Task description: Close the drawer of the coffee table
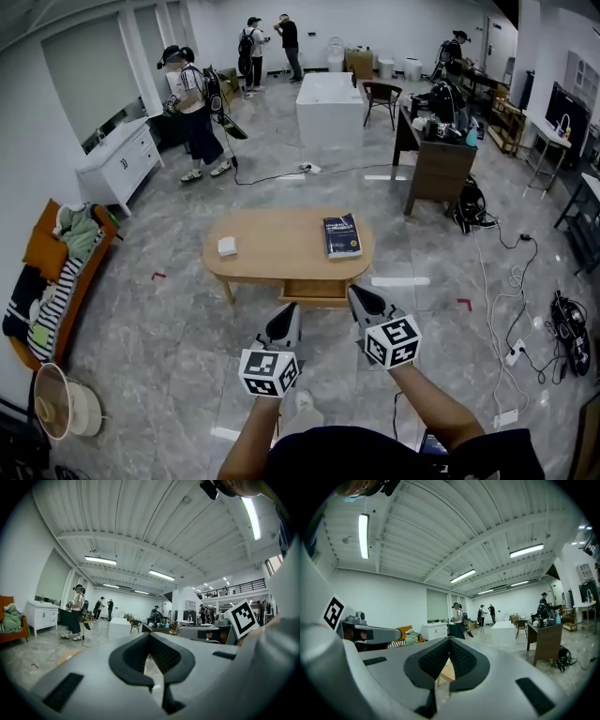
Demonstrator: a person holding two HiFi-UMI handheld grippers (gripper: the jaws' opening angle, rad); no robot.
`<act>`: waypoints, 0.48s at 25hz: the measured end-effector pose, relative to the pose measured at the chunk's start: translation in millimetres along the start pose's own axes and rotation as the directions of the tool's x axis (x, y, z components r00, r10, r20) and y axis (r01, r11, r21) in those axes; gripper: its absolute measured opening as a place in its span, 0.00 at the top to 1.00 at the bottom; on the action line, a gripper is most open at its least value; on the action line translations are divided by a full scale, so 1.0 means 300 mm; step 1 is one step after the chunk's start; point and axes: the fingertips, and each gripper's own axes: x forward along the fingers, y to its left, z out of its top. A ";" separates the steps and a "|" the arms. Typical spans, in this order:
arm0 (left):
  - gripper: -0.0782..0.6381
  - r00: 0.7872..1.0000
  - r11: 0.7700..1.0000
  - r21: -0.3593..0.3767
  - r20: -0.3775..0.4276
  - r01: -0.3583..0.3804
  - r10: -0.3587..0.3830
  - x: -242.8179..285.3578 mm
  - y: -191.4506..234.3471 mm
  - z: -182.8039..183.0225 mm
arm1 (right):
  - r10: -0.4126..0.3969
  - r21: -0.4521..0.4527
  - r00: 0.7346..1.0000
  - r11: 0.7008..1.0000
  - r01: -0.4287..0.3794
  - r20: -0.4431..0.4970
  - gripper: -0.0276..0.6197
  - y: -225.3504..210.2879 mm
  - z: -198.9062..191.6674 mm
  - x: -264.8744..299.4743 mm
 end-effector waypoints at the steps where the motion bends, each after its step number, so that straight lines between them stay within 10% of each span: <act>1: 0.89 1.000 1.000 -0.003 -0.001 0.000 0.000 0.012 0.017 0.006 | -0.002 0.000 1.000 1.000 0.002 0.001 0.94 -0.004 0.009 0.018; 12: 0.89 1.000 1.000 -0.010 -0.003 0.019 -0.019 0.133 0.211 0.069 | -0.031 0.010 0.999 0.999 0.031 -0.008 0.94 -0.033 0.054 0.235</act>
